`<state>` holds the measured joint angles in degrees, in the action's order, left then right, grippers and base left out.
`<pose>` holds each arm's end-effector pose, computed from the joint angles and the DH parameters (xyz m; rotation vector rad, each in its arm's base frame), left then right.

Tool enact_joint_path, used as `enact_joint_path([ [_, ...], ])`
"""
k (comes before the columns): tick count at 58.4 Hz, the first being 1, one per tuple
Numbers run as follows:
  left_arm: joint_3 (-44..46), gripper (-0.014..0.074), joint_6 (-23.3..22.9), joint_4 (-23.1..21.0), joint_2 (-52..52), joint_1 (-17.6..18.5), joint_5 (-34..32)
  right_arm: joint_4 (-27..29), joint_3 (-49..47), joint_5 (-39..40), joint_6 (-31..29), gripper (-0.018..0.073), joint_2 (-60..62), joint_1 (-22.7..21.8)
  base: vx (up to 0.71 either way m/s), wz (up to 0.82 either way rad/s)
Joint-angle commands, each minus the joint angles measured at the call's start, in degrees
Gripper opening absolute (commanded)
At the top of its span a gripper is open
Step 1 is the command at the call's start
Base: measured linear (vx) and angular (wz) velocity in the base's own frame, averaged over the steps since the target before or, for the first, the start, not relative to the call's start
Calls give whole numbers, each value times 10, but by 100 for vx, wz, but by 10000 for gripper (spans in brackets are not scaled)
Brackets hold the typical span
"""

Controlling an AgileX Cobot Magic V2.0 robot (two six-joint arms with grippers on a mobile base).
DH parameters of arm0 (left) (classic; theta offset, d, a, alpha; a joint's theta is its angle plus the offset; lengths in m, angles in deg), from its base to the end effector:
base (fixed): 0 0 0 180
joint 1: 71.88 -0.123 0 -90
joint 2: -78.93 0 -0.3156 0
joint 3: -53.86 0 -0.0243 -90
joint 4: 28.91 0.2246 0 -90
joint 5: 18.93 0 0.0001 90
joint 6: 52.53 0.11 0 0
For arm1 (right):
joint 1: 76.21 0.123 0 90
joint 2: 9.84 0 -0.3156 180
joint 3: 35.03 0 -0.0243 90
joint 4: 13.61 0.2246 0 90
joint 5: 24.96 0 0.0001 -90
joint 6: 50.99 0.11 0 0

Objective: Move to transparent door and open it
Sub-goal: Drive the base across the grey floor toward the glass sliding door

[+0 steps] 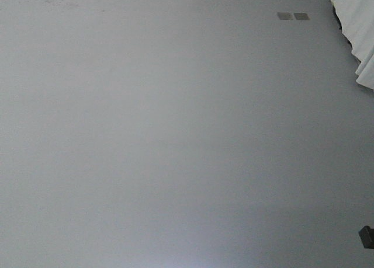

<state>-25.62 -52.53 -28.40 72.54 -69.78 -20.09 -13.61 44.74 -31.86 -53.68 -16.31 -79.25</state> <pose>0.0182 -0.0007 0.2086 0.0338 1.4781 -0.0226 0.0187 -0.0010 0.1914 0.0050 1.6261 -0.0769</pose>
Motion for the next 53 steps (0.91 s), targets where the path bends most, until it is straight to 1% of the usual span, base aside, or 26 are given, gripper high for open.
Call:
enact_joint_path([
  [1,-17,-6,-4,-1,2,3,-46,0,7,48,-3,-8,8,-2,23,1],
  [13,-17,-6,-4,-1,2,3,-46,0,7,48,-3,-8,8,-2,31,3],
  [26,-17,-6,-4,-1,2,3,-46,0,7,48,-3,-8,8,-2,44,13],
  [53,-17,-6,-4,-1,2,3,-46,0,7,48,-3,-8,8,-2,55,26],
])
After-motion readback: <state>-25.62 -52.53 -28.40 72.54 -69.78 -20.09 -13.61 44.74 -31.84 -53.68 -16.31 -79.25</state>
